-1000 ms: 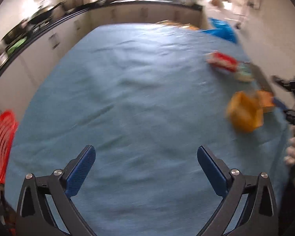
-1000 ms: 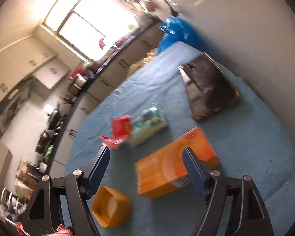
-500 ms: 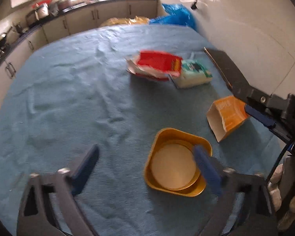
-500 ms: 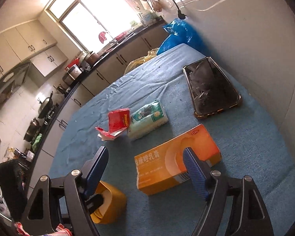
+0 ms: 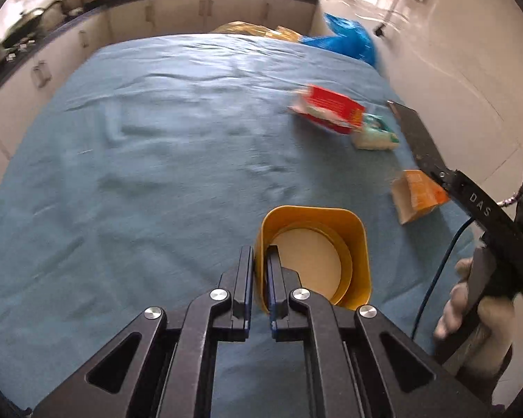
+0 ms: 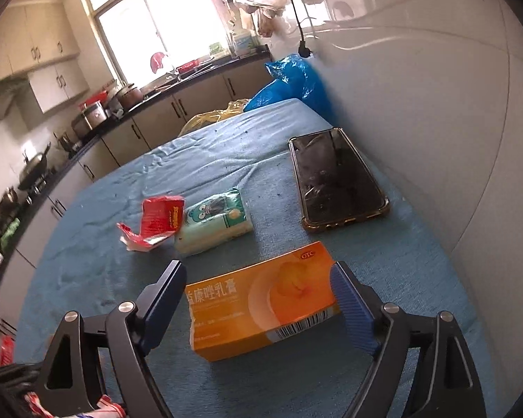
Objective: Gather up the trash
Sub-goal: 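Grasp the orange medicine box with the right tool while the left tool holds the tape, then carry tape and box to the red basket and open both tools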
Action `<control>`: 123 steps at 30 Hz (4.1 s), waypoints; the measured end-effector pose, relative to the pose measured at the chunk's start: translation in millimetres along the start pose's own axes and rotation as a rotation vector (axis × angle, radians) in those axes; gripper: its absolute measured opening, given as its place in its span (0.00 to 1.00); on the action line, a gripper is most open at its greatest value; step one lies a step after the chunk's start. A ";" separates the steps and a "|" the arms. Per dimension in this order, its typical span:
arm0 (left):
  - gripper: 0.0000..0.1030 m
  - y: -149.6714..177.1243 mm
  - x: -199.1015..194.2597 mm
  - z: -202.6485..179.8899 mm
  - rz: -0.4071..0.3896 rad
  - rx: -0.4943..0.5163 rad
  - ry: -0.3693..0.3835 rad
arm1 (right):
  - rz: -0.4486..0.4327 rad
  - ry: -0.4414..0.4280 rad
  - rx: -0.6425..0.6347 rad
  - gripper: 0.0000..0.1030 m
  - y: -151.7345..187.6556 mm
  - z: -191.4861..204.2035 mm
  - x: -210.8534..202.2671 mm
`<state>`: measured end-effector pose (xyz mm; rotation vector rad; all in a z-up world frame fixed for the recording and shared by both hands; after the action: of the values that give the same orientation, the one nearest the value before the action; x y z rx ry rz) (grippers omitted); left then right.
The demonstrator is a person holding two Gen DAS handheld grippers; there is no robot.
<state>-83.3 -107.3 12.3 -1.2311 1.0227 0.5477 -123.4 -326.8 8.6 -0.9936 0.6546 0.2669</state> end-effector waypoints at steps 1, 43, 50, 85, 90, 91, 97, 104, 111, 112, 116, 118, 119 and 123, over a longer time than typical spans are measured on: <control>0.07 3.6 -3.2 8.7 -0.005 -0.006 -0.020 | 0.001 0.020 -0.021 0.86 0.9 2.3 1.4; 0.66 58.4 -5.8 145.2 -0.014 -0.141 -0.028 | 0.365 -0.182 -0.543 0.91 30.9 80.5 34.0; 0.11 60.7 -8.0 147.3 -0.015 -0.150 -0.058 | 0.336 -0.165 -0.519 0.63 39.2 88.8 24.6; 0.10 145.0 -128.4 371.7 -0.201 -0.553 -0.259 | 0.377 -0.666 -0.582 0.52 141.1 351.3 -43.5; 0.10 143.3 -120.1 400.4 -0.194 -0.575 -0.287 | 0.416 -0.737 -0.571 0.52 157.5 408.7 -24.8; 0.10 142.9 -117.5 406.5 -0.192 -0.581 -0.295 | 0.423 -0.749 -0.568 0.52 160.9 419.8 -19.9; 0.10 142.9 -100.0 432.9 -0.165 -0.604 -0.296 | 0.474 -0.806 -0.542 0.52 180.5 473.2 9.9; 0.16 145.8 -92.0 445.1 -0.166 -0.621 -0.309 | 0.537 -0.849 -0.510 0.53 203.7 515.0 40.7; 0.51 150.4 -106.4 443.6 -0.224 -0.631 -0.340 | 0.544 -0.855 -0.474 0.66 210.6 515.7 51.8; 0.53 150.7 -107.8 442.7 -0.227 -0.629 -0.345 | 0.544 -0.852 -0.475 0.66 209.5 512.9 51.9; 0.57 149.3 -112.1 434.6 -0.228 -0.610 -0.371 | 0.528 -0.823 -0.463 0.66 200.0 490.6 49.6; 0.59 147.7 -113.8 428.5 -0.227 -0.594 -0.390 | 0.524 -0.819 -0.460 0.66 197.4 486.1 48.9; 0.61 146.9 -114.7 424.9 -0.226 -0.586 -0.402 | 0.518 -0.814 -0.455 0.66 194.5 480.5 47.7; 0.64 143.3 -119.3 408.1 -0.228 -0.545 -0.454 | 0.497 -0.796 -0.431 0.67 184.2 459.1 43.9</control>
<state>-119.3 338.9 42.1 -1.5779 0.3461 0.9108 -2.1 154.4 27.1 -1.0101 0.0895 1.2113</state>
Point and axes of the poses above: each gripper's, at about its wrist camera, not at the fingertips, and x roughly the way its jaws point, z to its left, y to its underside, the point moved 3 cm from there along x, roughly the way its jaws point, and after that the axes turned 8 degrees about -y, right-handed, at the moved point
